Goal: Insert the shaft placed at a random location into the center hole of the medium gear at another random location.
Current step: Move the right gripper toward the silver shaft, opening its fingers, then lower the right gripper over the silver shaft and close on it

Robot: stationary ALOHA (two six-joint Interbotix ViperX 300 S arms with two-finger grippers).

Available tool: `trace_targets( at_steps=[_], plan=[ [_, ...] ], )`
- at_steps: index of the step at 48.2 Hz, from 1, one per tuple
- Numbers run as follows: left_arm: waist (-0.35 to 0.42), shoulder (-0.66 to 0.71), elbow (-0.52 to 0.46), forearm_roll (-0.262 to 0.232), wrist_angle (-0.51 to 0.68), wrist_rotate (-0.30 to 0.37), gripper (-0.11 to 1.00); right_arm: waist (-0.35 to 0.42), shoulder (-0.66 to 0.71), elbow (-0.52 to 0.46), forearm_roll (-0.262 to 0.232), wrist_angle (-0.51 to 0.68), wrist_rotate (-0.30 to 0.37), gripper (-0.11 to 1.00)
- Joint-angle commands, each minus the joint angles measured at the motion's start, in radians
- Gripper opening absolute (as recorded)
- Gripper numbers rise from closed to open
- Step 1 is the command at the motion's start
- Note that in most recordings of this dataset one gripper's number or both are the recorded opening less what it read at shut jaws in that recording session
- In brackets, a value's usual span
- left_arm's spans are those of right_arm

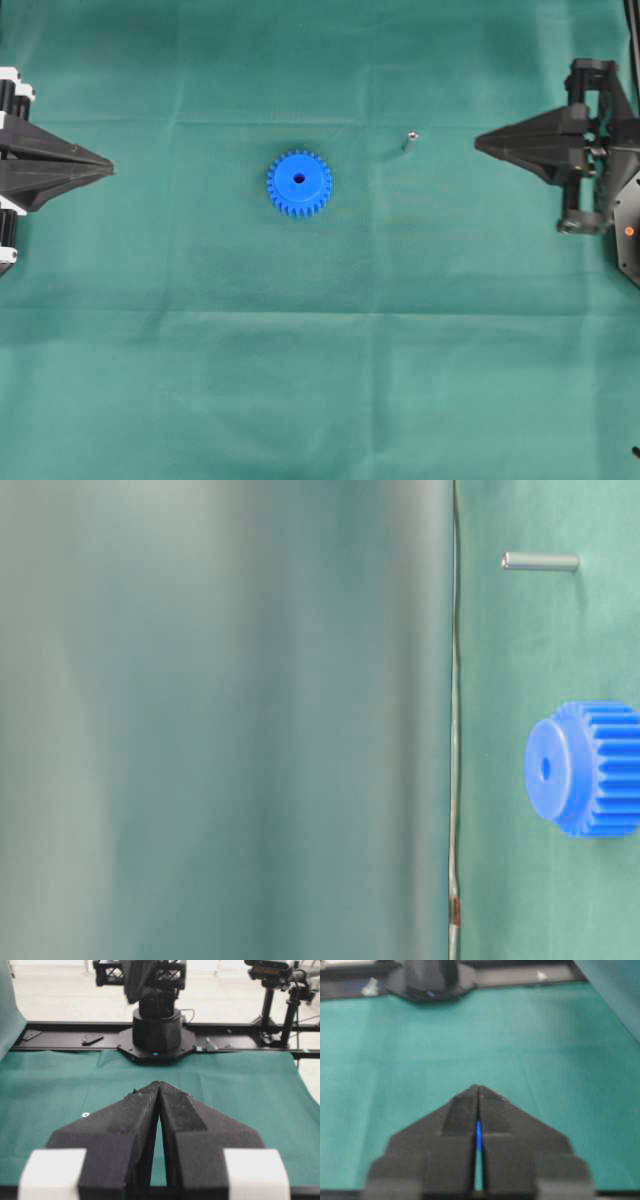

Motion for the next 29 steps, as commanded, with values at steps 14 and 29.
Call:
trace_targets(
  at_steps=[14, 29],
  plan=[
    [0.002, 0.011, -0.021, 0.002, 0.003, -0.002, 0.00, -0.074, 0.262, -0.028, 0.018, -0.086, 0.000, 0.86],
    [0.002, 0.011, -0.020, 0.002, 0.005, -0.002, 0.00, -0.127, 0.528, -0.054, 0.034, -0.230, 0.000, 0.85]
  ],
)
